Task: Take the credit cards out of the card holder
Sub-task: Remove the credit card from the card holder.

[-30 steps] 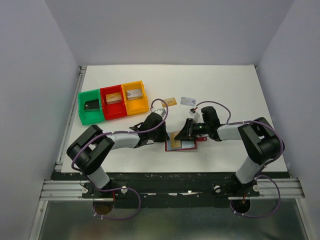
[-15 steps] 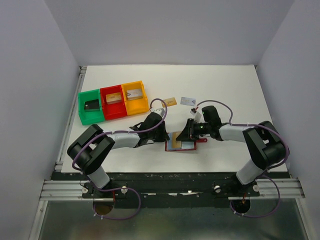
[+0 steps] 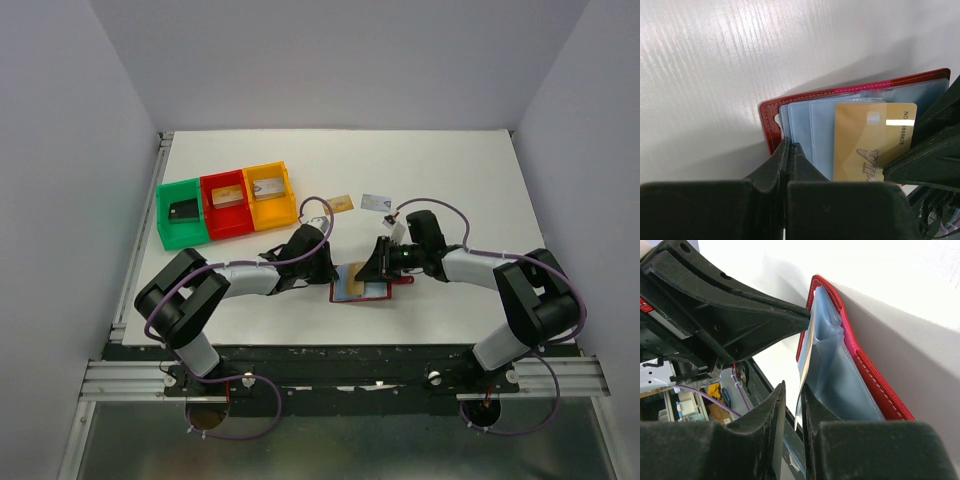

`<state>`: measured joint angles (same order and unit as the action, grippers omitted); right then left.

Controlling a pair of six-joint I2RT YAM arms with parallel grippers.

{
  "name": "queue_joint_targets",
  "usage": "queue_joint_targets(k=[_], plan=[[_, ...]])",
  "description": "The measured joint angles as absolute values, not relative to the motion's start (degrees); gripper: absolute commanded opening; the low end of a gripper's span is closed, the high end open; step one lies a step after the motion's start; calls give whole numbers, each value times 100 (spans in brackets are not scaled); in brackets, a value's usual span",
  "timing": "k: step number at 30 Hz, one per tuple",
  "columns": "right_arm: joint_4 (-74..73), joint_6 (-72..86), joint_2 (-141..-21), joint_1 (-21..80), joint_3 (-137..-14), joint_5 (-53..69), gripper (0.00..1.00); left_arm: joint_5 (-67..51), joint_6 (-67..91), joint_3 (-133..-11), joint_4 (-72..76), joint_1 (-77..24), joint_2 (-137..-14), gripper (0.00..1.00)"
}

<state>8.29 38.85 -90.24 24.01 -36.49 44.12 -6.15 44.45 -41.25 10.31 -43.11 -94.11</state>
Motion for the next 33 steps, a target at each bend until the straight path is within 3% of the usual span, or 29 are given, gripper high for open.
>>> queue_joint_targets(k=[9, 22, 33], plan=[[698, 3828, -8919, 2353, -3649, 4397, 19, -613, 4451, -4125, 1044, -4307, -9419, 0], [548, 3754, -8729, 2244, -3647, 4303, 0, -569, 4508, -4095, 1081, -4307, -9411, 0], [-648, 3269, -8392, 2174, -3802, 3778, 0, -432, 4407, -3990, 958, -4309, -9240, 0]])
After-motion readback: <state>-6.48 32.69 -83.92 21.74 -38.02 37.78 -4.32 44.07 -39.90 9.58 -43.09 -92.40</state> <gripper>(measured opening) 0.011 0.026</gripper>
